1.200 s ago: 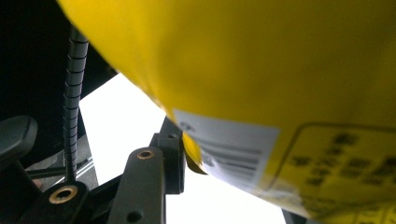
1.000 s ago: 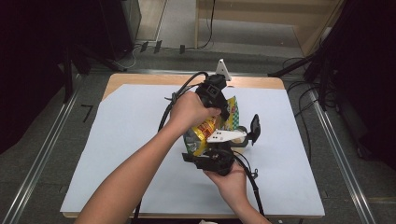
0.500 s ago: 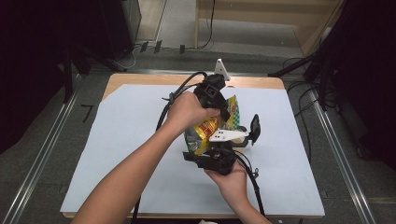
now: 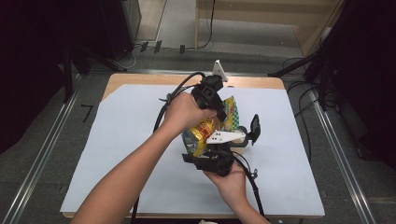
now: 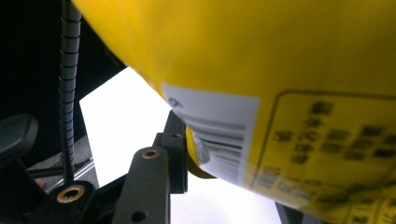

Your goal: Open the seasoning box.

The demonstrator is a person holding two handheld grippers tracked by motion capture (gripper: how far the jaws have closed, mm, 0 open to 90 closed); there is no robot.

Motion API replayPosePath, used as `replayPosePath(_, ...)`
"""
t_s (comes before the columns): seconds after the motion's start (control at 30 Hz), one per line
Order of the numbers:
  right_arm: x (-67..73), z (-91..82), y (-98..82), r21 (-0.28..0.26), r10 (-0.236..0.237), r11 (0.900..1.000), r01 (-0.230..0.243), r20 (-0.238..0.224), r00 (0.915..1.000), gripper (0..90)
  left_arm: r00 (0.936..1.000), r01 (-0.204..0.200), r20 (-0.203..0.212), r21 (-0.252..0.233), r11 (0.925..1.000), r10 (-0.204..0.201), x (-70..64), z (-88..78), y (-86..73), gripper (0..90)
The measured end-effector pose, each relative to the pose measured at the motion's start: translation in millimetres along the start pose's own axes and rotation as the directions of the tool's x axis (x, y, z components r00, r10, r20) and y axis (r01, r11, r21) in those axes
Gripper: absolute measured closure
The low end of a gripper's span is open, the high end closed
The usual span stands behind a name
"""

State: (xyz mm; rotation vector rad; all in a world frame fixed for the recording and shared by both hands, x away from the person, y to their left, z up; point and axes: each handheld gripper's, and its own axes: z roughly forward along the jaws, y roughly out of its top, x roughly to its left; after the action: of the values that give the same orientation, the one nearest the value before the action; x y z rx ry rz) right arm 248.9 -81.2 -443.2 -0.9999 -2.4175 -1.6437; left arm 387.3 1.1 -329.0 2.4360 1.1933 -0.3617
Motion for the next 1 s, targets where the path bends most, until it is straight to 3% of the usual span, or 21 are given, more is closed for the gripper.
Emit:
replayPosePath(0.33, -0.1, 1.3, -1.2, 0.005, -0.014, 1.000, 0.014, 0.011, 0.9998, 66.3, 1.0000, 0.001, -0.001, -0.003, 1.0000, -0.001, -0.5, 0.1, -0.4, 80.5)
replayPosePath(1.0, -0.2, -0.9, -0.2, -0.006, 0.001, 1.000, -0.001, 0.008, 1.0000, 66.2, 1.0000, -0.008, 0.004, -0.011, 0.9999, 0.008, -3.5, 0.7, 0.8, 80.0)
